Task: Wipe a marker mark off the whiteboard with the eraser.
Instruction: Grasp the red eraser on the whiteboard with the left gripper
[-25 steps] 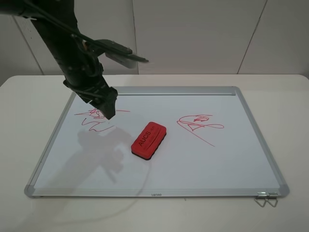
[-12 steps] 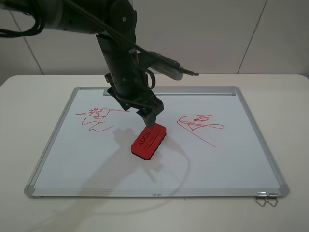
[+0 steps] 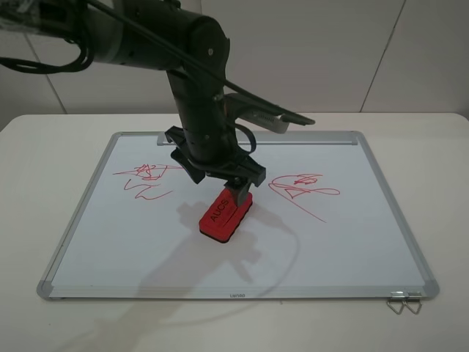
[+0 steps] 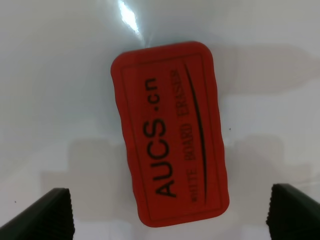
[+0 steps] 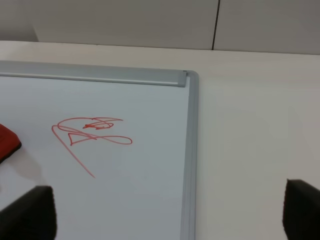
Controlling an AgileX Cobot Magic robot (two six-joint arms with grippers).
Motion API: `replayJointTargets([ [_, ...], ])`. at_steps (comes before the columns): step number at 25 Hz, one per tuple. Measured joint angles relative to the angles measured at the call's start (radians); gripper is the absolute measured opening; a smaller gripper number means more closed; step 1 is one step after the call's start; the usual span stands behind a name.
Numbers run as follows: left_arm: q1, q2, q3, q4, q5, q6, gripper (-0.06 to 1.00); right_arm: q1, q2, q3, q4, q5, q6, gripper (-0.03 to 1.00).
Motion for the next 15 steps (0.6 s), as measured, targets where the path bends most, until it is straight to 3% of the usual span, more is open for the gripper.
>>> replayJointTargets([
  [15,-0.019,0.061,-0.001,0.054,-0.059,-0.180,0.77,0.000,0.000,0.000,0.000,0.000,0.000,0.83],
])
